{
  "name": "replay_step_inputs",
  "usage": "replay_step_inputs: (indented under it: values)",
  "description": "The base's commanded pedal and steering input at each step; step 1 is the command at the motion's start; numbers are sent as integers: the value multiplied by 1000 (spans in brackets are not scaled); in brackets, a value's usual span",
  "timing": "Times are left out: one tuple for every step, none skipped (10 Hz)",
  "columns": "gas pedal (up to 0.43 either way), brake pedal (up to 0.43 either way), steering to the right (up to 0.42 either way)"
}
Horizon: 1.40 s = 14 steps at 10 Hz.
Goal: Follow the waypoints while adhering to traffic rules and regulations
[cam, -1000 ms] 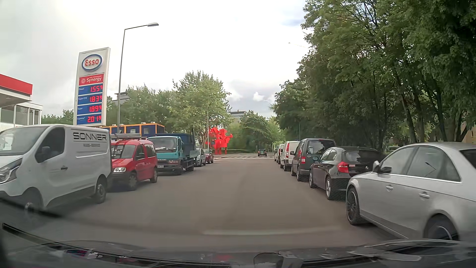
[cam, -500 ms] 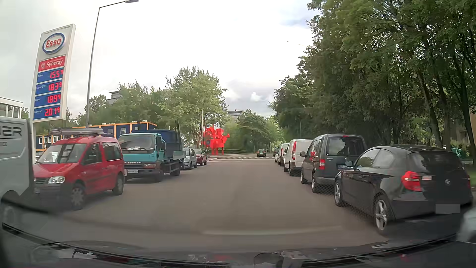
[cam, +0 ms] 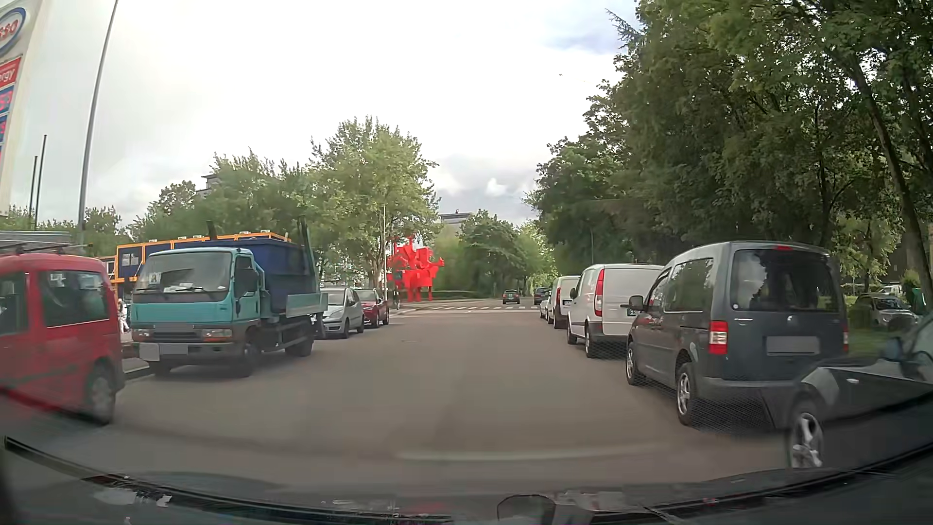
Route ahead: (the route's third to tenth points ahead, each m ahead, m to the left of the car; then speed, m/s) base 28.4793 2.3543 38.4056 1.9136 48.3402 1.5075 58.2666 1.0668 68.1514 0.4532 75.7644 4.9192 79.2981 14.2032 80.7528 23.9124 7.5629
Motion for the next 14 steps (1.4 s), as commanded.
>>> replay_step_inputs:
  values:
    - [110,0,8]
    - [110,0,8]
    - [98,0,8]
    - [87,0,8]
    - [79,0,8]
    - [79,0,8]
    - [79,0,7]
    - [67,0,7]
    - [20,0,7]
    - [0,0,7]
    - [0,0,7]
    - [0,0,7]
    - [0,0,7]
    - [0,0,7]
